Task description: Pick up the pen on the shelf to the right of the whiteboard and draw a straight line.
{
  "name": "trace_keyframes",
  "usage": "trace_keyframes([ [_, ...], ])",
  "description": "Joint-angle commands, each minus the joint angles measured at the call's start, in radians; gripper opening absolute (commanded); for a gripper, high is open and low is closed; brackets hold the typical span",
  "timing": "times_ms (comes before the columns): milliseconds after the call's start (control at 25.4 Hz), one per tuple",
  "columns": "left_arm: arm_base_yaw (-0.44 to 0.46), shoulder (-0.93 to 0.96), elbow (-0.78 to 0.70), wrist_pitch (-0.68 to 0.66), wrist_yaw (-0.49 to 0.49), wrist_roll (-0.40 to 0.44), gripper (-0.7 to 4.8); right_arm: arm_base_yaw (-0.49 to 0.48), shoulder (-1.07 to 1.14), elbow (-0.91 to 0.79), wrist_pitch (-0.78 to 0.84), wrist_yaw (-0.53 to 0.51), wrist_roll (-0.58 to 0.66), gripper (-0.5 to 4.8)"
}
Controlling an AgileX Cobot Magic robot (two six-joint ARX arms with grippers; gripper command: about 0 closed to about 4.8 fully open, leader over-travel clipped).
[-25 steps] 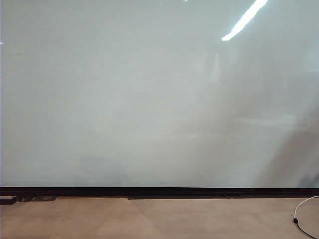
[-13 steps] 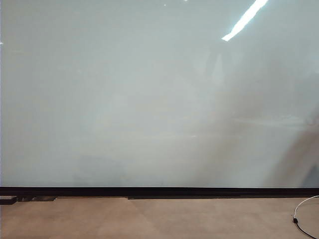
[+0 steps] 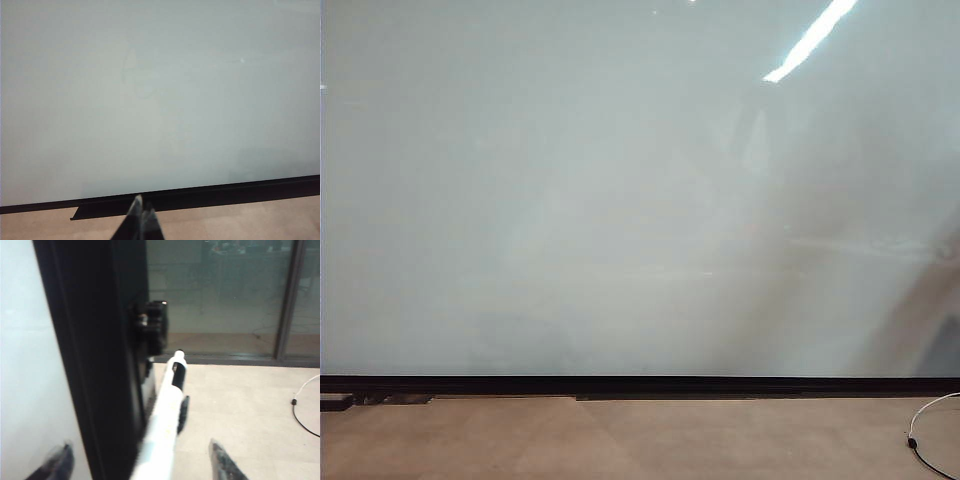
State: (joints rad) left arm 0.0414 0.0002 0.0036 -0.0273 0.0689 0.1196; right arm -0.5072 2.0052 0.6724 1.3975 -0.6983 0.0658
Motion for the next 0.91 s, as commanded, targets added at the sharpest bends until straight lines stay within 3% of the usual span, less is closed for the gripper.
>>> trace_keyframes([
  [39,0.0,0.0,0.003,0.006,0.002,0.002,-0.05,-0.002,-0.004,0.002,0.016,0.005,-0.012,3.65],
  [394,0.0,0.0,0.003,0.006,0.002,0.002,-0.05,-0.001,-0.004,0.003,0.016,0.048,-0.018,3.57],
  [552,0.0,0.0,0.003,0.006,0.002,0.002,-0.05,-0.001,-0.004,0.003,0.016,0.048,-0.017,3.01],
  [671,0.0,0.0,0.003,0.006,0.002,0.002,-0.05,-0.001,-0.004,0.003,0.016,0.049,-0.017,2.9],
  [749,0.0,0.0,0.003,0.006,0.002,0.002,-0.05,-0.001,-0.004,0.003,0.016,0.049,-0.015,2.49],
  [907,0.0,0.0,0.003,0.006,0.002,0.002,-0.05,0.0,-0.004,0.003,0.016,0.049,-0.015,2.41],
])
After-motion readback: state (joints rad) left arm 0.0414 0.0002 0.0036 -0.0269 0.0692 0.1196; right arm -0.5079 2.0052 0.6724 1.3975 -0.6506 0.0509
